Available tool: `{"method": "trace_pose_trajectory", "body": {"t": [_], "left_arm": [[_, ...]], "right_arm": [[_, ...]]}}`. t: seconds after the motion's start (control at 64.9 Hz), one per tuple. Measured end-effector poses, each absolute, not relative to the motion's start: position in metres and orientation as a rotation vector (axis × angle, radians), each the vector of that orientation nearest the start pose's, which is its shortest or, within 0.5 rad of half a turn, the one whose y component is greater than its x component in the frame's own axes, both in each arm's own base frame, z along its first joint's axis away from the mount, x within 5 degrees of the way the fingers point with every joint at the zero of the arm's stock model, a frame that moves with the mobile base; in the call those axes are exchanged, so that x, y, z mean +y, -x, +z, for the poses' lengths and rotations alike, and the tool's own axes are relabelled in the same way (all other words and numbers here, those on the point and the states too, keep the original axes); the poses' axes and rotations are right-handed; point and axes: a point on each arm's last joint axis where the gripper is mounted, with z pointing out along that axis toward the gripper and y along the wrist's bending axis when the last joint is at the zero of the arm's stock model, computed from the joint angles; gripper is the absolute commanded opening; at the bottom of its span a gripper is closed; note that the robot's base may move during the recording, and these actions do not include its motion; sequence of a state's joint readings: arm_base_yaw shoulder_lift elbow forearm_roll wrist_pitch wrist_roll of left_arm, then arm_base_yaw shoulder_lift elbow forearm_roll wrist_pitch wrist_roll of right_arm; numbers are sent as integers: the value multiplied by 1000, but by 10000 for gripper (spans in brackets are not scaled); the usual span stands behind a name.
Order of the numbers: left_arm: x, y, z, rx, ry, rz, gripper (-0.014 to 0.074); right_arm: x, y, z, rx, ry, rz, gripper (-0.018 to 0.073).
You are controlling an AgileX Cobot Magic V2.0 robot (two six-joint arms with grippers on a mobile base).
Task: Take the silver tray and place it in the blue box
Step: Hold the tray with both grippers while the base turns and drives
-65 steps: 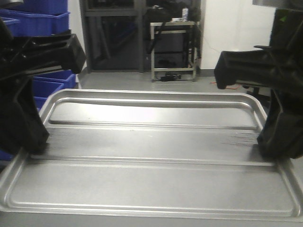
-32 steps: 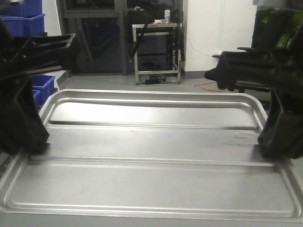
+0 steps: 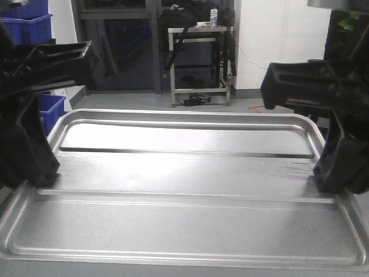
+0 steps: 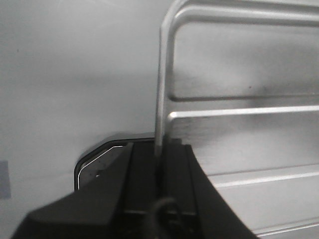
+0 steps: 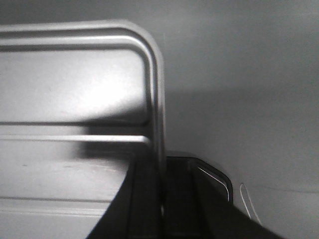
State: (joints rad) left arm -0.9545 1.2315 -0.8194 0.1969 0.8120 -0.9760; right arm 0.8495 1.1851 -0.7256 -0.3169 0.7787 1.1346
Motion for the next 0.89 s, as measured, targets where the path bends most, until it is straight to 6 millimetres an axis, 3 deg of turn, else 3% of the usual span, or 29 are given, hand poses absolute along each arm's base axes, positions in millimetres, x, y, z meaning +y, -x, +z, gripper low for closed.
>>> {"method": "trace_pose_trajectory", "body": {"t": [0.893], "left_arm": [[-177,-141,262,2734,-108,-371,-104]], "right_arm": [[143,-153,248,2681,-145,262,63]]}}
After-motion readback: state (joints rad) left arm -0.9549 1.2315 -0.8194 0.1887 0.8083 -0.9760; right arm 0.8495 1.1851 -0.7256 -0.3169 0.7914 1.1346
